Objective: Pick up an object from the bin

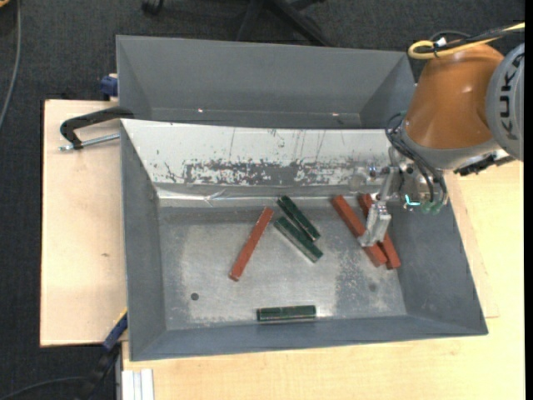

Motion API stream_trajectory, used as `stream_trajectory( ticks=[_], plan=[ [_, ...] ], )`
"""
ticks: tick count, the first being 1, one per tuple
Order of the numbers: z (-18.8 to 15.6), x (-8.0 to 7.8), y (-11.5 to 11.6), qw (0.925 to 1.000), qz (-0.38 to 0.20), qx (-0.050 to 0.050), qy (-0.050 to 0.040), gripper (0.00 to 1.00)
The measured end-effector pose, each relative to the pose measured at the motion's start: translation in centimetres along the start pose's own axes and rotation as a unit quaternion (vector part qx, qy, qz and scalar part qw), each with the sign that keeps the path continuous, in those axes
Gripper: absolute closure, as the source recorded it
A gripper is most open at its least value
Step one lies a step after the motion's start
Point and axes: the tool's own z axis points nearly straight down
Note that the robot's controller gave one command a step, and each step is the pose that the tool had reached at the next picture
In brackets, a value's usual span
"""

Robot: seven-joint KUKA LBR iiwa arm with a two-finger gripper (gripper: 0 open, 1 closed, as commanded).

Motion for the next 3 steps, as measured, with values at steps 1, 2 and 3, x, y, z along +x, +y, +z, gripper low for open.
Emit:
stream_trajectory(
  ticks=[1,2,3],
  plan=[
    [-0.5,-0.2,0.0,1.0000,-0.001,0.000,-0.0043,0.00],
    [5.6,0.3,6.8,0.9987,0.050,0.000,-0.0052,0.00],
    [8.5,0.3,10.6,0.9981,0.062,-0.001,-0.0028,0.00]
  ],
)
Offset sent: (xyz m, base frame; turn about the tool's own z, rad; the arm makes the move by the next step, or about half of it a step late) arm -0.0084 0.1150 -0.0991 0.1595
